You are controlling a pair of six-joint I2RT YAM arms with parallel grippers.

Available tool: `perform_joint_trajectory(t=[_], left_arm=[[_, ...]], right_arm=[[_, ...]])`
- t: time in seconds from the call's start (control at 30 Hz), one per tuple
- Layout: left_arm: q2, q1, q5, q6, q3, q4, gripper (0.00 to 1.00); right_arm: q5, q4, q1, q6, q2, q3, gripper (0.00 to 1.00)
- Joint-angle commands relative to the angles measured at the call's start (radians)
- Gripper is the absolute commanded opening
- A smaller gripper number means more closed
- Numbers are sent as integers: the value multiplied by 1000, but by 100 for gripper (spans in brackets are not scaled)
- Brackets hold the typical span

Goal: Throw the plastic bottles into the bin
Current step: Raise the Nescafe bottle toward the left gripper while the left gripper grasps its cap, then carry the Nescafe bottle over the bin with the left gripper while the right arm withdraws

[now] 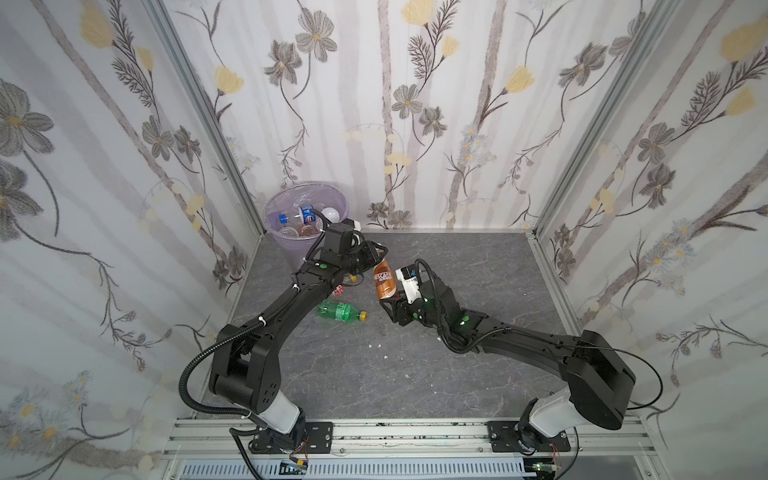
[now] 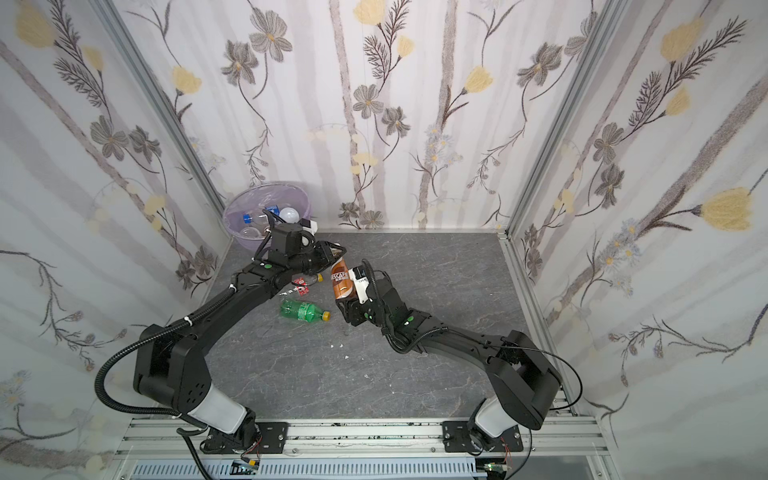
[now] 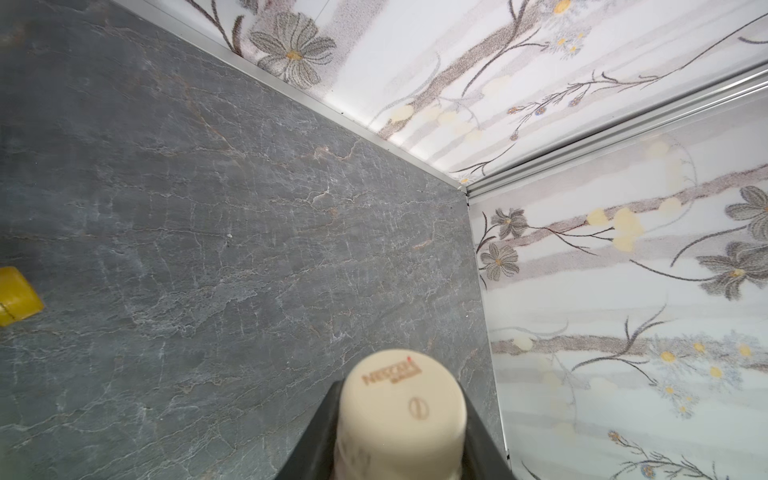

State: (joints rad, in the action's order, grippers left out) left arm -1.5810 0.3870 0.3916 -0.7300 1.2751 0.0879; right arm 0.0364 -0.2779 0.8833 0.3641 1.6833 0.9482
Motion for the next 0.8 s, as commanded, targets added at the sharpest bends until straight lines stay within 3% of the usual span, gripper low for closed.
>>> perform_joint_trajectory(t=[0.0, 0.2, 0.53, 0.77], left_arm=[[18, 3, -34, 26, 2, -10, 29], [4, -3, -55, 69, 41, -1, 24], [8, -24, -157, 189, 260, 99, 24], [65, -71, -408, 365, 492, 147, 25]], right_arm=[[4, -34, 2, -13, -1, 17, 72], [-14, -7, -1, -22, -29, 30, 99], [-115, -3, -55, -41, -255, -53, 100], [-173, 2, -144, -22, -305, -104, 100]])
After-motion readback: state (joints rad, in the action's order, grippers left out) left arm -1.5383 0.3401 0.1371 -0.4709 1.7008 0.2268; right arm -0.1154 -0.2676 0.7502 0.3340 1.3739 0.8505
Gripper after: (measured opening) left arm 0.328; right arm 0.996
